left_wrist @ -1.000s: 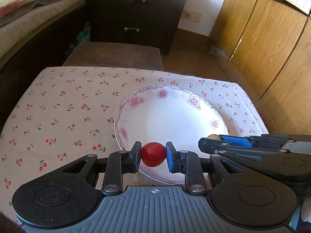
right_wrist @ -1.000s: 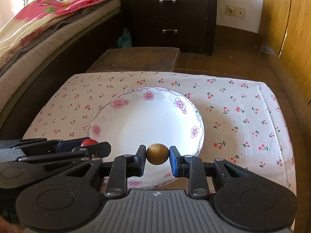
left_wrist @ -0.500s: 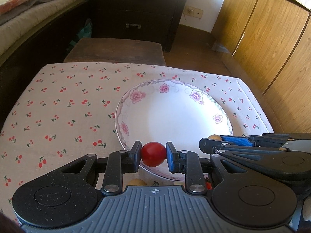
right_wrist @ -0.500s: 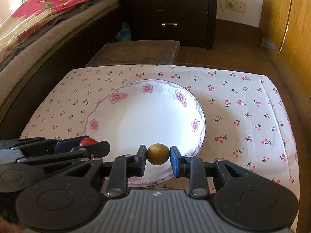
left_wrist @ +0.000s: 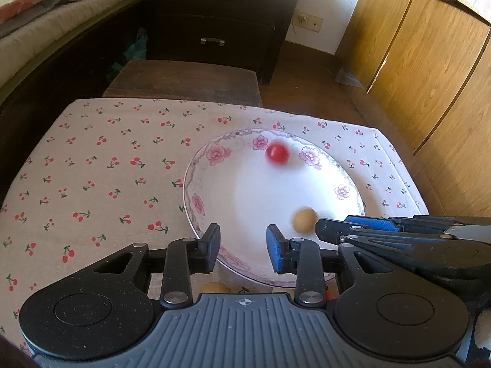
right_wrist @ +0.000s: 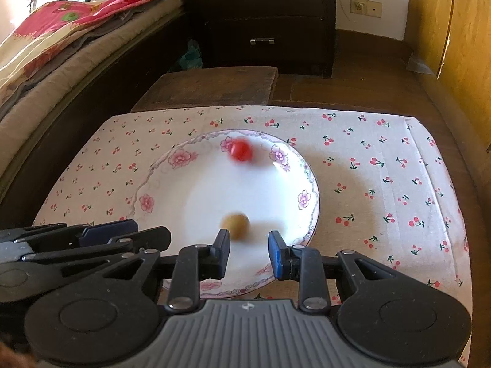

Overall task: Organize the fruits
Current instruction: 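Carry both held fruits into the white bowl and open both tools, then withdraw both tools from the bowl back toward the remaining fruits, then grasp a red tomato with the right tool while the left tool grasps an orange mandarin, then carry the red tomato and mandarin over the white bowl with both tools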

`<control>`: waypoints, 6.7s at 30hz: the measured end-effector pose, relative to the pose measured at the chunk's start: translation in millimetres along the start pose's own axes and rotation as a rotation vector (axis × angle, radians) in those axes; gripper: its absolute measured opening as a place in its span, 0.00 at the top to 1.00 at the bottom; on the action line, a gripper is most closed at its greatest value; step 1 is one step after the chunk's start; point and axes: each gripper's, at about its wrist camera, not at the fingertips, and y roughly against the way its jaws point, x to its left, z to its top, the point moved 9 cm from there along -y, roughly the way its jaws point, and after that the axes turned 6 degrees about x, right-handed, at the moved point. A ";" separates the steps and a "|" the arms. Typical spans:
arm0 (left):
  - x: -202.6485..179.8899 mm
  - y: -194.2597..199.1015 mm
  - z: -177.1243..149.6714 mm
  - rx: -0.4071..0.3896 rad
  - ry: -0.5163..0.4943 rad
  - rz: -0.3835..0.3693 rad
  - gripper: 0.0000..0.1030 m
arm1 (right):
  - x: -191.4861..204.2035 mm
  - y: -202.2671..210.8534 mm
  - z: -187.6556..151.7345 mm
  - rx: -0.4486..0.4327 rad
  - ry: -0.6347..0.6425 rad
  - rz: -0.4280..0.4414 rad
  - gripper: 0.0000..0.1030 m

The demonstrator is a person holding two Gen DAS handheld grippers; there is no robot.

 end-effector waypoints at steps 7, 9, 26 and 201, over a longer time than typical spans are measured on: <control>-1.4 8.0 0.7 -0.018 -0.002 -0.008 0.56 | 0.3 9.8 0.6 -0.021 -0.006 -0.002 0.71; -2.6 12.5 0.7 -0.025 -0.005 -0.011 0.55 | 1.2 14.2 0.1 -0.028 -0.007 -0.002 0.71; -5.8 40.2 -14.2 -0.051 -0.030 -0.014 0.49 | 3.9 44.2 -20.7 -0.051 -0.010 0.004 0.69; -10.3 73.1 -82.1 0.038 0.033 0.030 0.61 | 21.1 75.3 -89.1 0.069 0.007 -0.010 0.68</control>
